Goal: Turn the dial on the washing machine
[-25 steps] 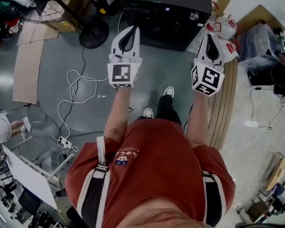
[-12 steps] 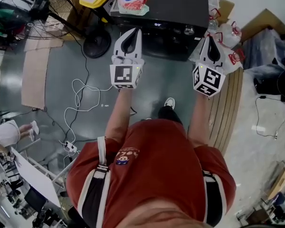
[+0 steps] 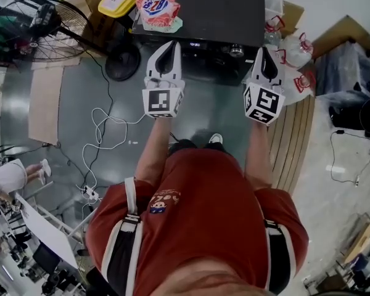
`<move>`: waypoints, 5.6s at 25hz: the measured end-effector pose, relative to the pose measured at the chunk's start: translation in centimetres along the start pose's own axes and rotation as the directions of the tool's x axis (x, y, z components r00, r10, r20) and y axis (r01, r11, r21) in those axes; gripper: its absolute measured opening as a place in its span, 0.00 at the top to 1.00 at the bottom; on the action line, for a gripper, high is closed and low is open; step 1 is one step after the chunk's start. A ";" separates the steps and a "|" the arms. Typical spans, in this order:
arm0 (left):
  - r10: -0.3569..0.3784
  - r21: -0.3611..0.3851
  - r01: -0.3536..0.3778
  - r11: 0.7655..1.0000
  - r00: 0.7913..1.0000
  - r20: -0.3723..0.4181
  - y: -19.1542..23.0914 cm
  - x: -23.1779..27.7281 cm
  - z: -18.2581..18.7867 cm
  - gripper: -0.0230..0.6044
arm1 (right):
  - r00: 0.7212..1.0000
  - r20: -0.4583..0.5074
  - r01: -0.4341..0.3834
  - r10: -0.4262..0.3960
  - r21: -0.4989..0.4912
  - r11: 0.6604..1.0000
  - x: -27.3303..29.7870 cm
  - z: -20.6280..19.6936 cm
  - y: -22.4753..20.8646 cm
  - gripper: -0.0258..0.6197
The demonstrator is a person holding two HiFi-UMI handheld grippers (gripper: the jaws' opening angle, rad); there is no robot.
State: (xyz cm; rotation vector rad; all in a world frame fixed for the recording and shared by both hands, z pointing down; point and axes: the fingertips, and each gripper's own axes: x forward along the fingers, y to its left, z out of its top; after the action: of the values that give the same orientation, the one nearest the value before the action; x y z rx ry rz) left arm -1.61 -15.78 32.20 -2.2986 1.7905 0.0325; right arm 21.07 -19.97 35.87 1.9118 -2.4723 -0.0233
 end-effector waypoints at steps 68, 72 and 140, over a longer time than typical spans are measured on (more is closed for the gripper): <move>-0.239 -0.132 0.214 0.968 0.946 -0.221 5.3 4.2 -25.3 0.95 | 0.869 -0.474 0.122 -0.143 -0.074 0.990 12.8 -28.2 5.0 0.53; -0.257 -0.137 0.230 0.963 0.938 -0.234 4.9 4.5 -26.0 0.95 | 0.873 -0.469 0.125 -0.135 -0.054 0.991 12.9 -28.3 4.9 0.53; -0.311 -0.141 0.285 0.948 0.925 -0.220 3.9 4.3 -26.0 0.95 | 0.965 -0.247 0.160 0.085 0.818 0.553 12.5 -29.2 3.2 0.54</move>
State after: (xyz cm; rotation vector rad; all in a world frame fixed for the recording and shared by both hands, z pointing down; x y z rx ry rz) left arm -7.37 -25.79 56.24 -2.7306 1.5477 -0.2160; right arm 15.45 -31.30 65.22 1.9758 -2.4161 1.5887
